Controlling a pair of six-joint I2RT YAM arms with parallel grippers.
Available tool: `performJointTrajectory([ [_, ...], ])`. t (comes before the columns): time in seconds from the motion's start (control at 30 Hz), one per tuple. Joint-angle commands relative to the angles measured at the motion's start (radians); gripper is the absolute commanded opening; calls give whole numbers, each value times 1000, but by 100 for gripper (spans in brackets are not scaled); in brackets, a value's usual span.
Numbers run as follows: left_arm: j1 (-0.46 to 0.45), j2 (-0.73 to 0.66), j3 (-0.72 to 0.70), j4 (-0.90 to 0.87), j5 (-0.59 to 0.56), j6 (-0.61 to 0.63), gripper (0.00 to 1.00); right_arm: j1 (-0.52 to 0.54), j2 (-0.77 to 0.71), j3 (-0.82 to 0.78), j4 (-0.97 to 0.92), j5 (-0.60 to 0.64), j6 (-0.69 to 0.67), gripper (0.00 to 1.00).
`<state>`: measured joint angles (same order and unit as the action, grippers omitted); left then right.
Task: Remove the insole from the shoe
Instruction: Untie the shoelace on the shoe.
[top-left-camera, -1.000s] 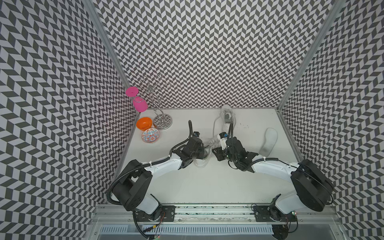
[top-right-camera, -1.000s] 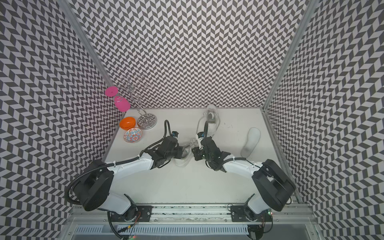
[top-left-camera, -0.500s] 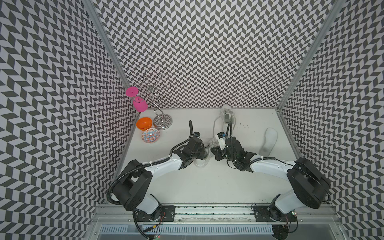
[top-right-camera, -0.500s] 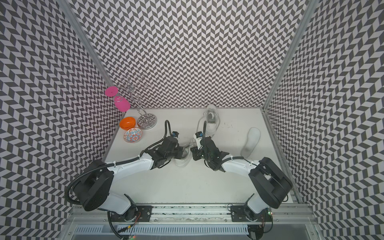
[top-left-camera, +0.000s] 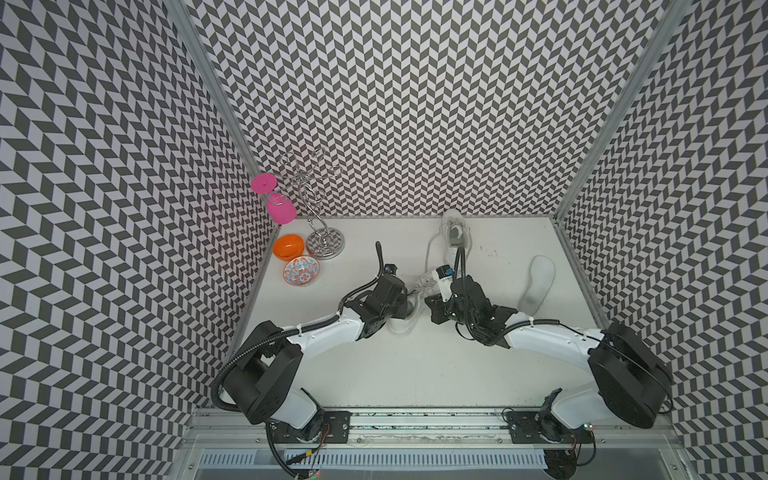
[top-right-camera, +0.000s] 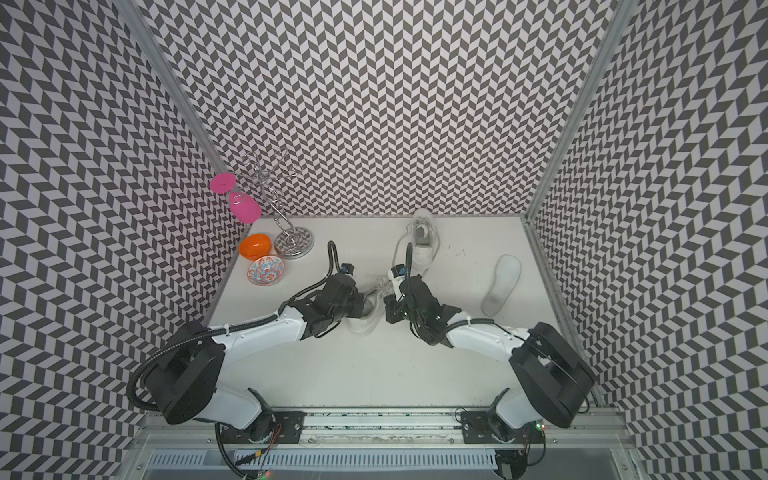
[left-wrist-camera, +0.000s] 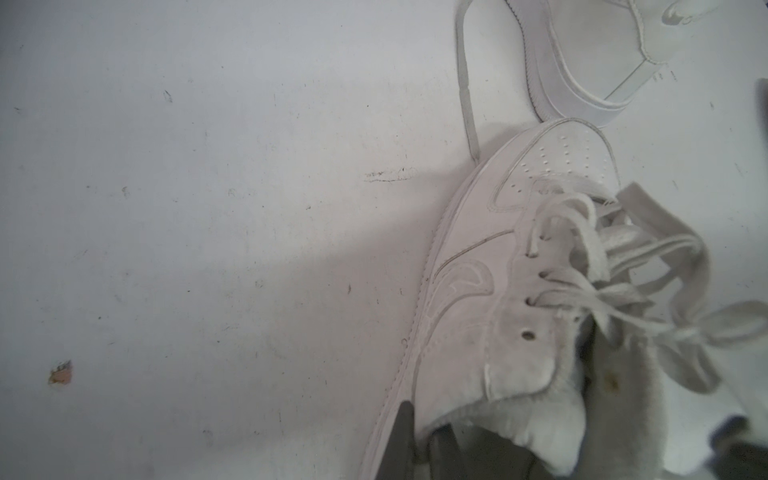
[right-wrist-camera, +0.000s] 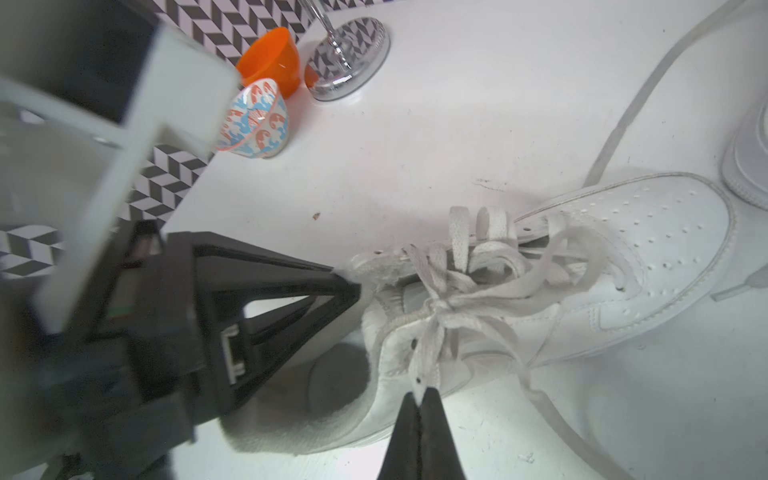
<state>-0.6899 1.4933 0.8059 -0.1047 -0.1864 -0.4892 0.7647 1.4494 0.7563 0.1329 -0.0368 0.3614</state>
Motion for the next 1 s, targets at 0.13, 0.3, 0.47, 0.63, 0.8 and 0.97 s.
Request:
performJointTrajectory([
  [0.13, 48, -43, -34, -59, -59, -55, 0, 9, -127, -58, -33, 94, 19, 0],
  [0.3, 71, -52, -39, -68, -68, -64, 0, 9, -201, -102, -53, 165, 59, 0],
  [0.47, 74, -58, -41, -69, -75, -68, 0, 5, -280, -136, -93, 295, 114, 0],
  [0.63, 82, -58, -46, -73, -84, -71, 0, -21, -380, -175, -125, 422, 143, 0],
  [0.8, 89, -58, -48, -71, -84, -74, 0, -89, -481, -216, -147, 460, 177, 0],
  [0.97, 91, -55, -47, -70, -82, -72, 0, -161, -523, -219, -177, 433, 186, 0],
])
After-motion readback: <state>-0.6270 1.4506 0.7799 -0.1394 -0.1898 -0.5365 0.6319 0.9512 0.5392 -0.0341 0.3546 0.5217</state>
